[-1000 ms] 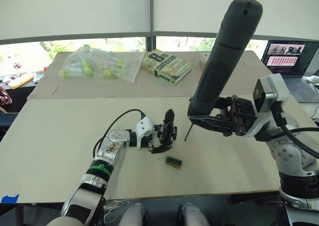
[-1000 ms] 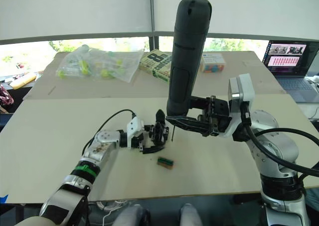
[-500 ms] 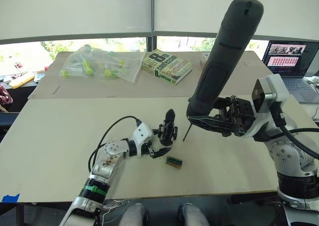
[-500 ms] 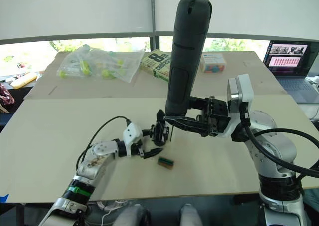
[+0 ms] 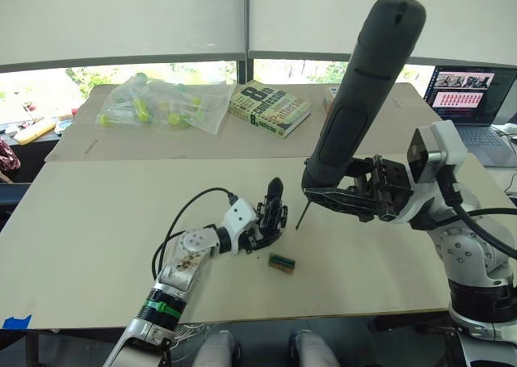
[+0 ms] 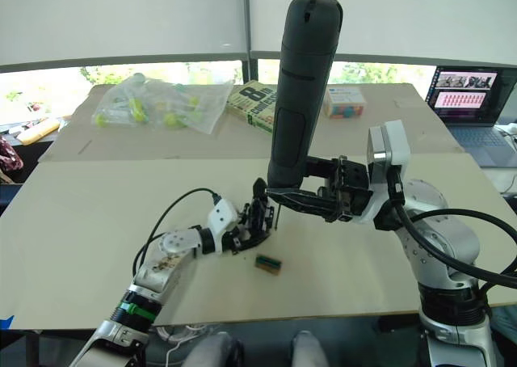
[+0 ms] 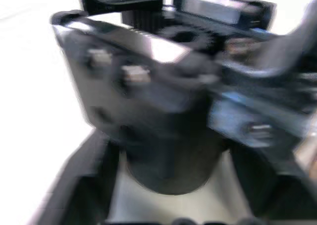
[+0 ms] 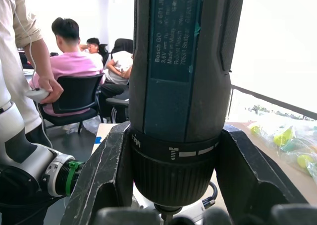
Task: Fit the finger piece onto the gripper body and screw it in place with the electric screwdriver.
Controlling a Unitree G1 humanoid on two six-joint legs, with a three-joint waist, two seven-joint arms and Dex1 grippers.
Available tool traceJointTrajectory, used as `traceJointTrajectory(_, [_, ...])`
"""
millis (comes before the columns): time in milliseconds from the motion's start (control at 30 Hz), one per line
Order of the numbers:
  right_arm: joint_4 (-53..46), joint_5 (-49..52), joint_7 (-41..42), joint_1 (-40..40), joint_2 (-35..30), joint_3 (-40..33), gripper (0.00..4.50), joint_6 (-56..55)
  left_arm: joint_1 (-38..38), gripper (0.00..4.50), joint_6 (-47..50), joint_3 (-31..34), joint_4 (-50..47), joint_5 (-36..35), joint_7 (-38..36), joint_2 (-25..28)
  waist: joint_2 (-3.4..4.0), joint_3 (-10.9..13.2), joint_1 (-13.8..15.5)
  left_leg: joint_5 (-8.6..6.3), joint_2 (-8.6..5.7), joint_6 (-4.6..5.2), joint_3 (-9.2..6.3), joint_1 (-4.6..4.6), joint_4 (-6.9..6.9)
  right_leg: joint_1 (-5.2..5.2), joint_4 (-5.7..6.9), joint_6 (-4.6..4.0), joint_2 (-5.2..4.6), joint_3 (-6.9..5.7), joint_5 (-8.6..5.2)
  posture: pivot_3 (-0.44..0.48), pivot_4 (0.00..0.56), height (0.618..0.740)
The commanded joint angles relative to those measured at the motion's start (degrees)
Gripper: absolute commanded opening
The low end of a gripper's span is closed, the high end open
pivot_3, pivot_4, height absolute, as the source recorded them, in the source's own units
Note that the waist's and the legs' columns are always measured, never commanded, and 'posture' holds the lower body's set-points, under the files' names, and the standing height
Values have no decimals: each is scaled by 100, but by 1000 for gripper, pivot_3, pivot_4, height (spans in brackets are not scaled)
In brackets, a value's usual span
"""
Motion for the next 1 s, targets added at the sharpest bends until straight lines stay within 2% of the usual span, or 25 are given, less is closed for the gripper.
traceJointTrajectory(33, [-235,113,-39,-129,2,-129,1956,-56,42,2329,46,-32,115,8,-9,48,0,0,0,0,0,0,0,0,0,0,0,0,0,0,0,0,150,740])
traceJointTrajectory(300, [-207,119,-22,-152,-4,-115,1956,-39,-383,2329,-367,-10,784,-117,-575,126,0,0,6,0,-1,0,0,4,1,4,1,-1,0,-1,1,0,150,740])
traceJointTrajectory(533, [-178,131,14,-166,-18,-108,1956,-16,-885,2329,-935,35,1751,-169,-1196,164,0,0,9,0,-1,0,1,7,3,9,0,-1,1,-1,1,0,150,740])
traceJointTrajectory(667, [-204,149,-4,-151,-20,-118,1956,6,-937,2329,-1202,35,1923,-157,-1295,95,0,-1,11,1,-1,0,0,8,4,11,1,-1,1,-1,1,0,150,740])
traceJointTrajectory(800, [-211,162,-4,-141,-33,-121,1956,28,-816,2329,-1080,168,1784,-309,-1270,23,1,-1,15,1,-1,1,0,10,5,13,1,-1,0,-2,1,0,150,740])
traceJointTrajectory(867, [-214,168,-6,-141,-37,-125,1956,36,-707,3362,-1073,265,1590,-342,-1184,44,0,-1,5,1,-1,1,0,9,5,13,0,-1,1,-1,1,0,150,740])
traceJointTrajectory(933, [-217,166,-1,-139,-42,-129,1956,39,-566,4150,-1082,378,1371,-401,-1057,66,0,0,-3,0,1,1,0,8,4,10,0,0,1,-1,1,0,150,740])
traceJointTrajectory(967, [-211,168,4,-144,-46,-134,1956,43,-447,4452,-1052,449,1200,-474,-992,66,0,0,-10,0,1,0,0,8,4,9,1,0,1,-1,1,0,150,740])
traceJointTrajectory(1000, [-204,170,7,-151,-49,-137,1956,46,-346,4452,-1062,480,1062,-492,-929,81,0,0,-28,0,1,0,0,6,3,6,1,0,1,-1,1,0,150,740])
